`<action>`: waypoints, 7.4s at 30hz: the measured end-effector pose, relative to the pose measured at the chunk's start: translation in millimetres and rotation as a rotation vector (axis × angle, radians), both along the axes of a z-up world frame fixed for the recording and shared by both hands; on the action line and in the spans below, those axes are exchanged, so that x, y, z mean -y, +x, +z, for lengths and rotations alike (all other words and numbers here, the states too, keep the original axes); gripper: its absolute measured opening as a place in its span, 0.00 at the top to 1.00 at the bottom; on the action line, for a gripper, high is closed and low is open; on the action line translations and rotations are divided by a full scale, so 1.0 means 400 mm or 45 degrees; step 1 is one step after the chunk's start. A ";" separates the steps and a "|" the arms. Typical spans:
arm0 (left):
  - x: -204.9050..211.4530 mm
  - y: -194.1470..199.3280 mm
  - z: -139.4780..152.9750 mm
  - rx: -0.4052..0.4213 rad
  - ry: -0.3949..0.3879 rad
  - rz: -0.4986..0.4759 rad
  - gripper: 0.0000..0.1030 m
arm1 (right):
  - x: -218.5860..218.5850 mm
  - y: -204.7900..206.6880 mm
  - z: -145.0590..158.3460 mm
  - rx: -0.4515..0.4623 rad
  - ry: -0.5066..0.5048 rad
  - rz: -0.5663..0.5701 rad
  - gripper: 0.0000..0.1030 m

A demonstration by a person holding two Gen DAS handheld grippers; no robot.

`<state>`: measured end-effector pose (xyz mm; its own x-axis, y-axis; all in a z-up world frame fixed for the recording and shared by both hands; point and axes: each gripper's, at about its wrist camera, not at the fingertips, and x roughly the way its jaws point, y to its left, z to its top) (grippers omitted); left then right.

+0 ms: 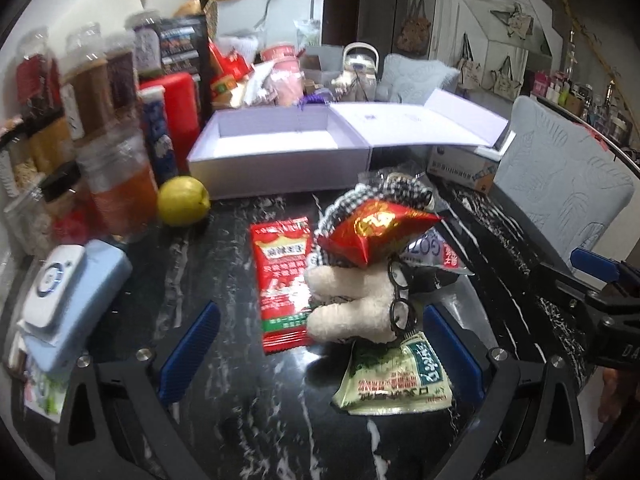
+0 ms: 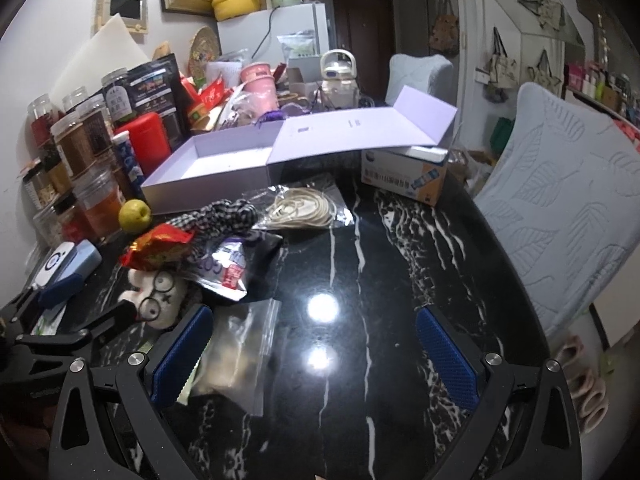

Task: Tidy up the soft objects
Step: 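Lower the left gripper onto the white plush toy and close it, then lift the plush toy with the left gripper while the right gripper grasps the red candy wrapper, then carry the plush toy and red candy toward the white box with both grippers, then lower the plush toy into the white box and open the left gripper while the right gripper releases the candy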

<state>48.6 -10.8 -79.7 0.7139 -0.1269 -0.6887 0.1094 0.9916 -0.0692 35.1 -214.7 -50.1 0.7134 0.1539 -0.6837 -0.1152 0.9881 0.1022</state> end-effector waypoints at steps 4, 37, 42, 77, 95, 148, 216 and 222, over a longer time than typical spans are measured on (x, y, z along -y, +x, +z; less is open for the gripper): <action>0.003 0.041 -0.034 -0.063 -0.054 -0.028 0.00 | 0.022 0.032 -0.023 -0.045 0.062 0.002 0.00; -0.090 0.040 0.103 0.088 -0.008 -0.107 0.50 | -0.063 0.138 -0.009 -0.039 0.164 0.172 0.00; -0.133 0.031 0.102 0.080 -0.010 -0.067 0.50 | -0.121 0.138 -0.003 -0.032 0.163 0.268 0.00; -0.249 0.004 -0.015 -0.103 -0.086 0.030 0.50 | -0.306 0.101 -0.124 -0.209 0.064 0.619 0.38; -0.267 0.040 -0.097 -0.245 -0.154 0.028 0.50 | -0.295 0.096 -0.135 -0.196 0.103 0.560 0.64; -0.227 -0.031 0.064 0.015 -0.122 0.021 0.52 | -0.279 0.080 -0.132 -0.222 0.008 0.626 0.61; -0.165 0.569 0.362 0.358 -0.034 -0.029 0.52 | -0.286 0.672 0.313 0.347 0.105 0.615 0.64; -0.160 0.650 0.276 0.202 -0.020 -0.019 0.52 | -0.299 0.753 0.253 0.249 0.115 0.590 0.64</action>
